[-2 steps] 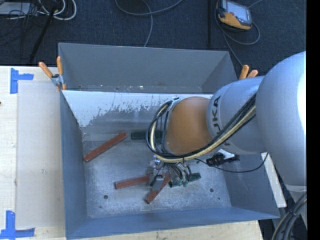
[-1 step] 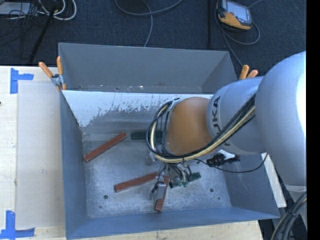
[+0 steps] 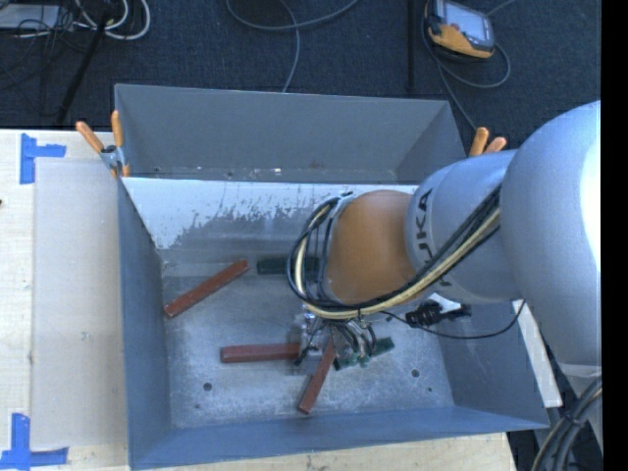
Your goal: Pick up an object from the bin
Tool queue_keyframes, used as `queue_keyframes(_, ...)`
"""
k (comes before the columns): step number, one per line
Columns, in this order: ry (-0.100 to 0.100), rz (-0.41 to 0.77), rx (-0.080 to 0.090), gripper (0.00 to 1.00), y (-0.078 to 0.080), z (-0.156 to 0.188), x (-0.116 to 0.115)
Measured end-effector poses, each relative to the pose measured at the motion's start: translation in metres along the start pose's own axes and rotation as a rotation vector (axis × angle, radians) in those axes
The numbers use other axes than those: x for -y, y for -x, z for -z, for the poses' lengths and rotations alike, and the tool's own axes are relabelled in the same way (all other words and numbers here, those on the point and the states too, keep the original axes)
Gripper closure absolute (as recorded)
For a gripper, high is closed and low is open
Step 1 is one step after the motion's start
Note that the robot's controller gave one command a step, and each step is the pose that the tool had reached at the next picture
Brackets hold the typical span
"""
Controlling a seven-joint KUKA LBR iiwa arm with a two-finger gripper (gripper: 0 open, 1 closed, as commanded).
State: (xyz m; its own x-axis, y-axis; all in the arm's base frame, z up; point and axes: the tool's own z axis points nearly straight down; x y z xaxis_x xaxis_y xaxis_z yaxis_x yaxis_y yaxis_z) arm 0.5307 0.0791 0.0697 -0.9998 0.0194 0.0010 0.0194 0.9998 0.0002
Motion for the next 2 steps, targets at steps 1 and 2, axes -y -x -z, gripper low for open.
queue_keyframes(1,0.000,0.113,0.007,1.00,0.007,0.070,-0.001)
queue_keyframes(2,0.000,0.139,0.008,1.00,-0.005,0.151,0.014)
